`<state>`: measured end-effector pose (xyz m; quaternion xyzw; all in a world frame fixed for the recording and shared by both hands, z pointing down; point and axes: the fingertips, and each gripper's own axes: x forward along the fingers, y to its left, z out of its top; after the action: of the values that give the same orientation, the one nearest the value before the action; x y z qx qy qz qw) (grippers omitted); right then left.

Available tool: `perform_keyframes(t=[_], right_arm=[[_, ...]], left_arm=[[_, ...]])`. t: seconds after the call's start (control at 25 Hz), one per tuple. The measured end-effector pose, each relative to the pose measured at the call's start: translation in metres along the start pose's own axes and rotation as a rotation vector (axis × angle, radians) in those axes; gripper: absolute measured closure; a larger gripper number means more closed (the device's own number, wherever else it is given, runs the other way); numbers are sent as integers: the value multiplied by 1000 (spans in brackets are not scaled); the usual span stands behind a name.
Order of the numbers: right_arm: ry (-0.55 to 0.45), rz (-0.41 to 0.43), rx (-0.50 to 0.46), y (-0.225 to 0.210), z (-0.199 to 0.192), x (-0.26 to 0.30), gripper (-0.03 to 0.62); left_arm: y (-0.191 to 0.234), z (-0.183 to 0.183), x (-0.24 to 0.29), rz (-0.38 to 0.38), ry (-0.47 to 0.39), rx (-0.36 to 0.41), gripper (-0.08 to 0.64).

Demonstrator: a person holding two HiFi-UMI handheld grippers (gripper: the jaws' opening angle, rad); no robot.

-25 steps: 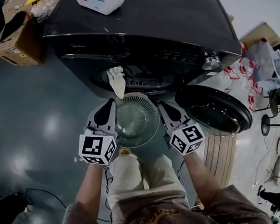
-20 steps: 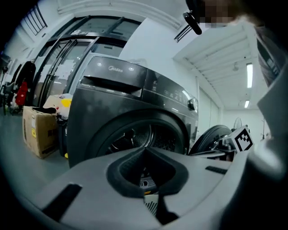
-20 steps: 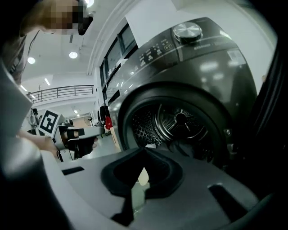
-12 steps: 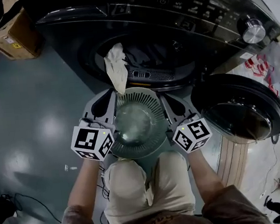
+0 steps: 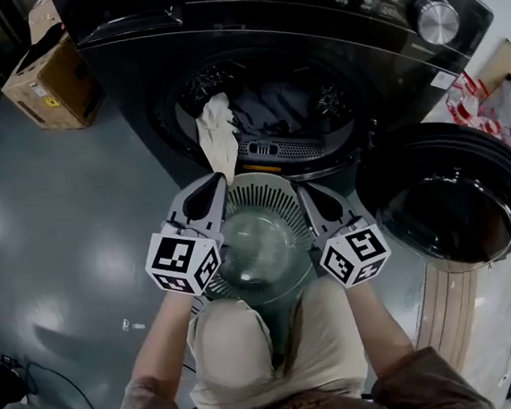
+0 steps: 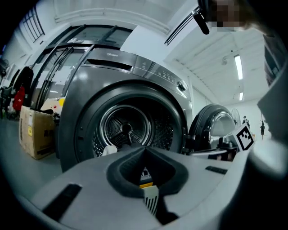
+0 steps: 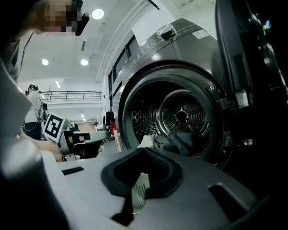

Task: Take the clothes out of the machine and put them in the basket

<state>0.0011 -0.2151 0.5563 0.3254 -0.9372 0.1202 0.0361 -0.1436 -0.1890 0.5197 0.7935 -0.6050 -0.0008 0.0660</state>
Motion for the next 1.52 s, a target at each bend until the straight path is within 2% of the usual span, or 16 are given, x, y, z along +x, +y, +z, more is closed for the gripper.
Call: perform_keyframes(t=[0.64, 0.84, 1.08, 1.24, 1.52], right_arm=[[-16, 21, -28, 7, -7, -19, 595], [-14, 17, -31, 7, -9, -27, 595], [-22, 6, -33, 7, -7, -33, 595], [-26, -2, -33, 6, -6, -35, 595], [-23, -17, -24, 5, -11, -40, 595]], left_arm=[[-11, -4, -19, 69, -24, 25, 550], [-12, -7, -16, 57, -26, 10, 411], [-1, -27, 5, 55, 21, -26, 211], [15, -44, 23, 68, 69, -29, 198], [58, -82, 60, 135, 166, -12, 203]])
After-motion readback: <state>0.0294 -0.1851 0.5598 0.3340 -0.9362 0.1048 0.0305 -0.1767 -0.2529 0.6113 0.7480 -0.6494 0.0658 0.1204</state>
